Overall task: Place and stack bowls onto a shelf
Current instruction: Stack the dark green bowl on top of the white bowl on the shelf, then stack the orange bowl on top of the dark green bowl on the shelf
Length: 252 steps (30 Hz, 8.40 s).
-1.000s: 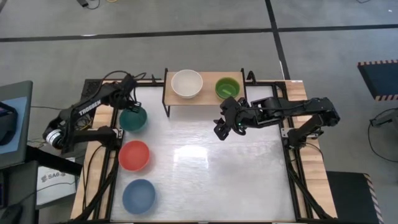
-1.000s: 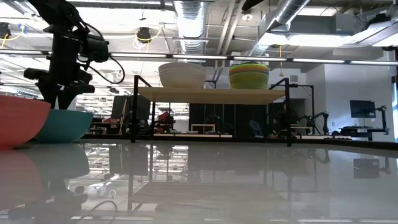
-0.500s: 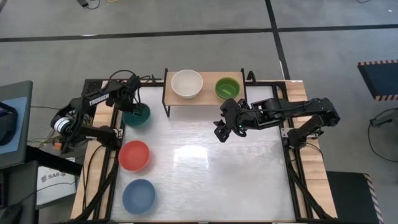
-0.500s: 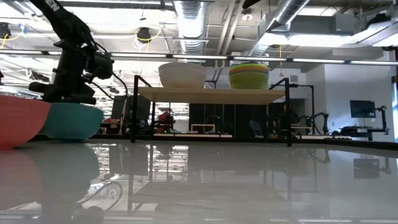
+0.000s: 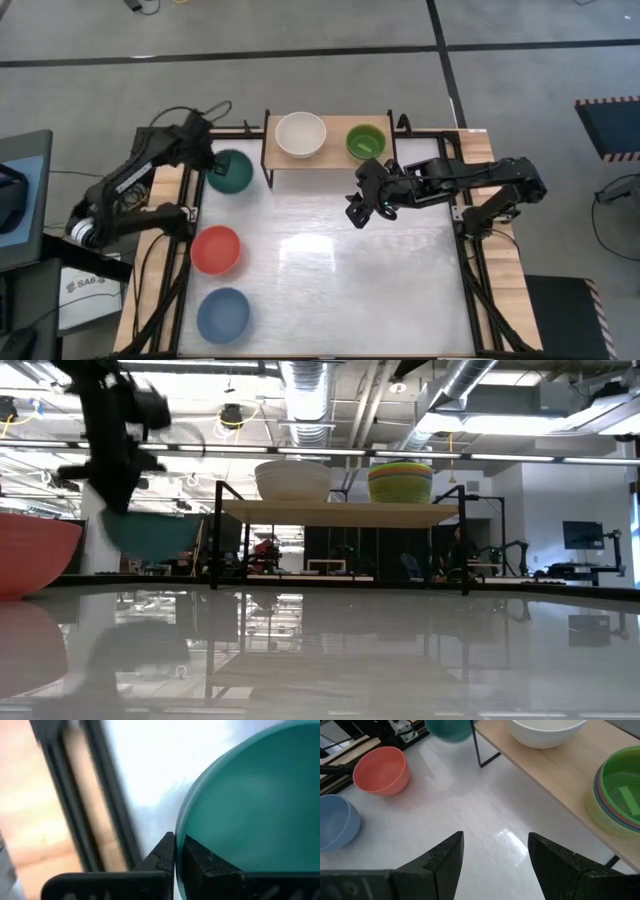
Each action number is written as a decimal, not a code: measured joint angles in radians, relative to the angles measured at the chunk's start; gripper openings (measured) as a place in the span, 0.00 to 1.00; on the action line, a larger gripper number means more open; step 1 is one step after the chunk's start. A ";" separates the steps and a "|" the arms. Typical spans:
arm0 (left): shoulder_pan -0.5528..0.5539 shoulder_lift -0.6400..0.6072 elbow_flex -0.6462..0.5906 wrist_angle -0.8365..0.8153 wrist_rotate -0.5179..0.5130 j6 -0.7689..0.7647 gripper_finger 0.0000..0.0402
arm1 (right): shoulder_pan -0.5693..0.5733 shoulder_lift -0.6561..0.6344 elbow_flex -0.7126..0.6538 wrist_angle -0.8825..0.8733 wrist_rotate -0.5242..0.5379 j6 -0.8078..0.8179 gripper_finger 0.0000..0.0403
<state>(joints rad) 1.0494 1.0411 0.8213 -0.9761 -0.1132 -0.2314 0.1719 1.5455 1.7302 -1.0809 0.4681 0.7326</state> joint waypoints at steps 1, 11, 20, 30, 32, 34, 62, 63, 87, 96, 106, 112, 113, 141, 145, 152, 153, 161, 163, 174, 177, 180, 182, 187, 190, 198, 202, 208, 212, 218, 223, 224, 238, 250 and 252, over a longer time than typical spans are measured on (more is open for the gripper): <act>-0.007 -0.034 0.020 0.007 0.013 -0.001 0.00 | 0.000 0.000 0.000 0.000 0.000 0.000 0.62; -0.112 -0.224 0.277 0.213 0.045 -0.085 0.00 | -0.006 -0.031 0.002 -0.013 0.001 -0.008 0.62; -0.280 -0.036 0.463 0.294 -0.023 -0.249 0.00 | -0.018 -0.073 0.002 -0.026 0.002 -0.015 0.62; -0.355 0.297 0.681 0.246 -0.022 -0.227 0.00 | 0.020 -0.113 0.001 -0.117 0.056 0.062 0.62; -0.361 0.357 0.745 0.203 -0.022 -0.205 0.00 | 0.036 -0.114 0.001 -0.143 0.081 0.093 0.62; -0.363 0.414 0.810 0.154 -0.022 -0.187 0.00 | 0.053 -0.115 0.001 -0.168 0.100 0.121 0.62; -0.377 0.616 0.999 -0.066 0.073 -0.016 0.31 | 0.204 -0.114 0.000 -0.270 0.185 0.349 0.62; -0.380 0.604 0.998 -0.065 0.079 -0.012 0.34 | 0.204 -0.114 0.000 -0.270 0.185 0.350 0.62; -0.802 -0.033 0.448 0.203 -0.415 -0.281 0.42 | 0.048 -0.048 0.000 0.116 0.011 -0.013 0.62; -0.640 0.105 0.448 0.549 -0.260 0.037 0.42 | 0.109 -0.060 0.001 0.147 0.010 0.028 0.62; -0.395 0.286 0.448 0.734 0.015 0.055 0.31 | 0.250 -0.060 0.000 0.012 0.180 0.251 0.62; -0.323 0.399 0.448 0.713 0.053 0.055 0.21 | 0.298 -0.060 0.000 -0.023 0.204 0.324 0.62; -0.318 0.413 0.448 0.710 0.065 0.055 0.20 | 0.301 -0.060 0.000 -0.023 0.205 0.326 0.62; -0.737 -0.024 0.546 -0.028 -0.061 0.036 0.13 | -0.021 0.139 -0.001 0.296 -0.168 0.005 0.62; -0.852 -0.105 0.546 -0.160 -0.084 -0.126 0.13 | -0.077 0.271 -0.001 0.507 -0.335 -0.030 0.62; -1.003 -0.195 0.546 -0.379 -0.229 -0.381 0.13 | -0.137 0.460 0.001 0.723 -0.418 0.030 0.62; -1.016 -0.200 0.546 -0.400 -0.244 -0.406 0.13 | -0.141 0.486 0.000 0.742 -0.426 0.041 0.62; -1.045 -0.221 0.494 -0.466 -0.258 -0.445 0.19 | -0.142 0.641 0.044 0.894 -0.469 0.105 0.62; -1.044 -0.219 0.471 -0.479 -0.250 -0.443 0.23 | -0.140 0.688 0.090 0.898 -0.469 0.105 0.62; -1.044 -0.227 0.435 -0.595 -0.205 -0.433 0.41 | -0.159 0.910 0.377 0.863 -0.507 0.106 0.62; -1.044 -0.244 0.435 -0.593 -0.194 -0.426 0.42 | -0.156 0.969 0.475 0.830 -0.535 0.105 0.62; -1.044 -0.255 0.435 -0.596 -0.189 -0.424 0.43 | -0.157 1.021 0.565 0.769 -0.532 0.098 0.62; -1.044 -0.260 0.435 -0.595 -0.189 -0.416 0.43 | -0.158 1.050 0.608 0.765 -0.519 0.097 0.62; -1.044 -0.264 0.435 -0.595 -0.189 -0.401 0.43 | -0.155 1.063 0.617 0.806 -0.520 0.105 0.62; -1.044 -0.262 0.435 -0.595 -0.189 -0.401 0.43 | -0.146 1.063 0.616 0.802 -0.520 0.073 0.62; -1.044 -0.263 0.435 -0.595 -0.206 -0.406 0.43 | -0.125 1.062 0.615 0.830 -0.451 -0.016 0.62; -1.044 -0.263 0.435 -0.595 -0.206 -0.416 0.43 | -0.121 1.091 0.618 0.865 -0.421 -0.021 0.62; -1.044 -0.262 0.435 -0.595 -0.200 -0.437 0.43 | -0.110 1.133 0.615 0.856 -0.447 0.003 0.62; -1.044 -0.262 0.435 -0.595 -0.197 -0.436 0.43 | -0.104 1.156 0.615 0.861 -0.473 0.018 0.62; -1.044 -0.263 0.435 -0.595 -0.199 -0.425 0.43 | -0.100 1.160 0.615 0.798 -0.480 0.019 0.56; -1.044 -0.262 0.435 -0.595 -0.210 -0.401 0.43 | -0.103 1.160 0.615 0.795 -0.475 0.022 0.37; -1.044 -0.262 0.435 -0.595 -0.210 -0.398 0.43 | -0.103 1.160 0.615 0.784 -0.473 0.021 0.31; -1.044 -0.263 0.435 -0.593 -0.236 -0.400 0.43 | -0.098 0.951 0.615 0.361 -0.194 -0.154 0.06; -1.044 -0.231 0.436 -0.187 -0.270 -0.222 0.43 | -0.098 0.670 0.615 -0.002 0.018 -0.300 0.06; -1.044 -0.198 0.436 -0.106 -0.269 -0.169 0.43 | -0.098 0.634 0.615 -0.036 0.068 -0.301 0.06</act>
<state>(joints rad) 0.0051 0.8436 1.2572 -1.0816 -0.3821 -0.4000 0.0738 2.1795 2.3447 -1.1168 0.5361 0.4321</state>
